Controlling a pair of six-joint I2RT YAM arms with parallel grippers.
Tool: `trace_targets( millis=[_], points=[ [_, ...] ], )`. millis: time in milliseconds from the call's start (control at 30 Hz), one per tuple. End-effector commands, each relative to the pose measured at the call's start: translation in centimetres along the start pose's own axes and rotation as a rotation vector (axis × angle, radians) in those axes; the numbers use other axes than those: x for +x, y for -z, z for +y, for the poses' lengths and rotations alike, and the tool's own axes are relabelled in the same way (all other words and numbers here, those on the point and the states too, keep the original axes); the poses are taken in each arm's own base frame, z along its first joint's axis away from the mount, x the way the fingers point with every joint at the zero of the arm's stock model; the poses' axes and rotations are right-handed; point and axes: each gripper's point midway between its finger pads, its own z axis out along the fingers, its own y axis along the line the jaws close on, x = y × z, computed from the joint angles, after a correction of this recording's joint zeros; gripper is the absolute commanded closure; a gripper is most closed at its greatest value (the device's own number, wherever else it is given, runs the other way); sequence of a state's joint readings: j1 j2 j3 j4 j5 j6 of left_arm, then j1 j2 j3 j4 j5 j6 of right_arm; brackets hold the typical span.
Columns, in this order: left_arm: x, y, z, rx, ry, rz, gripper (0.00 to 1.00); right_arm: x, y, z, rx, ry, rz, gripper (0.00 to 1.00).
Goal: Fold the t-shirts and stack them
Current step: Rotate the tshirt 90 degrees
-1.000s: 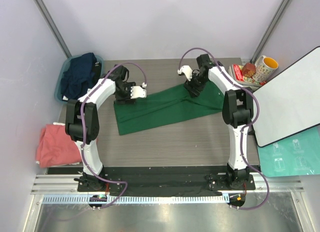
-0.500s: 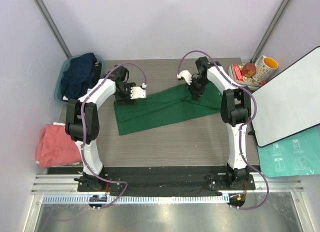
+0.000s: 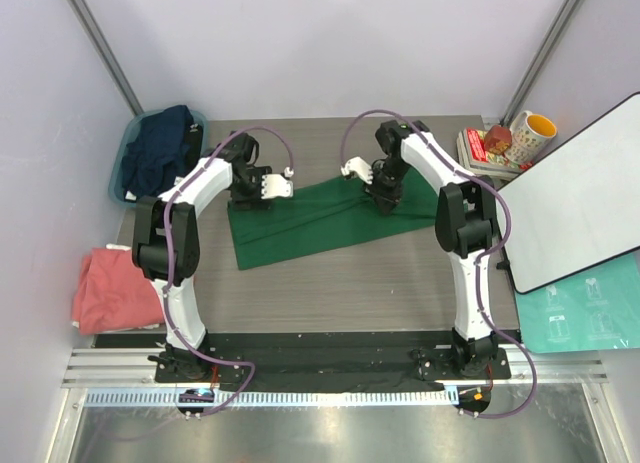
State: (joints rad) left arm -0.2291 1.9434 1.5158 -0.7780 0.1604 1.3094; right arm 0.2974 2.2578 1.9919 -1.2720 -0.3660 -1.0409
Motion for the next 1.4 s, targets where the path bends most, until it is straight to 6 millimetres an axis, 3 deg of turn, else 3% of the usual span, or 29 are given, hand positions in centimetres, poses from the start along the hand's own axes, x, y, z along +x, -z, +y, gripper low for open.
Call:
trace_targets(
  millis=[0,133,367,433,500,567,600,700,800,1000,1367],
  points=[
    [-0.4,-0.2,0.3,-0.006,-0.01,-0.011,0.34,0.1,2.3,5.1,-0.101,0.089,0.076,0.73],
    [-0.4,-0.2,0.4,-0.008,-0.017,-0.01,0.34,0.3,2.4,5.6,-0.107,0.101,0.097,0.57],
    [-0.4,0.1,0.5,-0.013,-0.024,-0.01,0.34,-0.2,3.5,5.3,-0.071,0.104,0.086,0.52],
    [-0.4,0.2,0.3,-0.011,-0.02,-0.011,0.34,-1.0,4.2,4.0,-0.009,0.08,0.05,0.53],
    [-0.6,0.4,0.1,-0.006,-0.015,-0.021,0.34,-1.7,5.2,1.1,0.115,0.021,-0.005,0.56],
    [-1.0,0.6,-0.7,0.024,-0.005,-0.044,0.34,-0.8,5.8,-1.7,0.223,-0.034,-0.009,0.64],
    [-1.2,0.9,-0.9,0.034,-0.002,-0.053,0.34,-1.1,6.2,-3.8,0.305,-0.059,-0.042,0.74],
    [-1.6,1.4,-2.5,0.094,0.002,-0.074,0.34,0.0,6.0,-6.7,0.398,-0.107,-0.054,0.86],
    [-1.5,1.4,-3.9,0.146,0.009,-0.077,0.37,0.8,4.4,-8.0,0.402,-0.142,-0.032,0.91],
    [-1.6,1.0,-6.0,0.233,0.062,-0.088,0.51,1.0,2.4,-8.7,0.377,-0.162,-0.032,0.91],
    [-1.1,-0.5,-11.1,0.38,0.124,-0.075,0.55,0.6,3.2,-8.1,0.375,-0.152,-0.052,0.91]
  ],
)
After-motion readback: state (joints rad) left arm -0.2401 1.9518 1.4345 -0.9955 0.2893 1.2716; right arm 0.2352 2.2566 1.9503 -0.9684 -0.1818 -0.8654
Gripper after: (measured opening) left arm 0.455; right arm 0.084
